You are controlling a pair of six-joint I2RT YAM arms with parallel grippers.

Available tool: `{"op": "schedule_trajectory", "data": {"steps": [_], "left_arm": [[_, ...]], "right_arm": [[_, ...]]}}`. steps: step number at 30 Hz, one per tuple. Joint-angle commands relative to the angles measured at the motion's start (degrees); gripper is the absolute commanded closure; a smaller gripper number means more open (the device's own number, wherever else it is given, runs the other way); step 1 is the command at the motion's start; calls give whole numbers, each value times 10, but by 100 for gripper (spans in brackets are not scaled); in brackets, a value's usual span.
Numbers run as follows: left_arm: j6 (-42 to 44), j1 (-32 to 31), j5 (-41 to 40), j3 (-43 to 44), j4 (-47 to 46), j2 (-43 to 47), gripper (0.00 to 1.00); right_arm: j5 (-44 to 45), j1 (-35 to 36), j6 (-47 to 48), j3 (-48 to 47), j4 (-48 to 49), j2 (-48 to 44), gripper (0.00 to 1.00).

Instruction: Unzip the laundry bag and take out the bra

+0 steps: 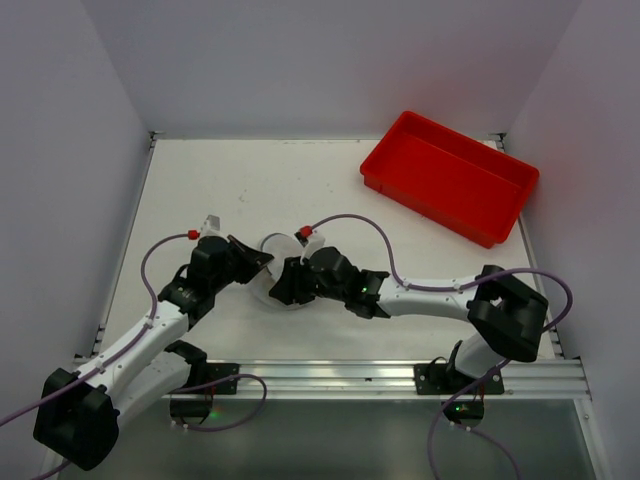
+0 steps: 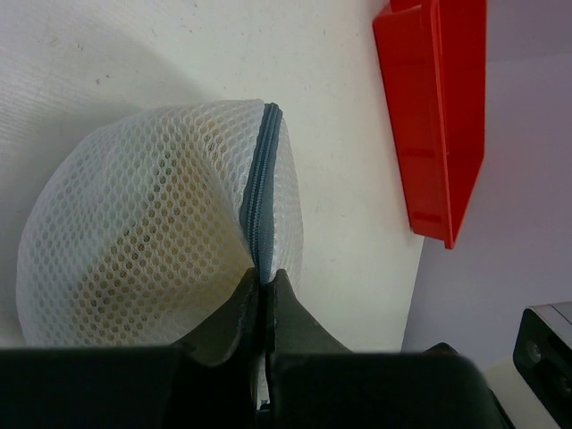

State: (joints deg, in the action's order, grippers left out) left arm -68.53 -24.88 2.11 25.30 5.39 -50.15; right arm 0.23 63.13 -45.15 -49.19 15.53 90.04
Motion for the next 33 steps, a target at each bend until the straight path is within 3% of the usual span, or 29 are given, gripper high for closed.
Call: {"op": "schedule_trajectory", "data": {"steps": [1, 29, 33], "left_arm": [[-11, -3, -3, 23, 0, -2, 100], [-54, -10, 9, 12, -26, 5, 100], [-67, -13, 2, 10, -26, 11, 100]], "right_arm": [[9, -7, -14, 5, 48, 8, 58], [43, -23, -59, 18, 99, 40, 75], [66, -25, -81, 24, 98, 36, 73]]}}
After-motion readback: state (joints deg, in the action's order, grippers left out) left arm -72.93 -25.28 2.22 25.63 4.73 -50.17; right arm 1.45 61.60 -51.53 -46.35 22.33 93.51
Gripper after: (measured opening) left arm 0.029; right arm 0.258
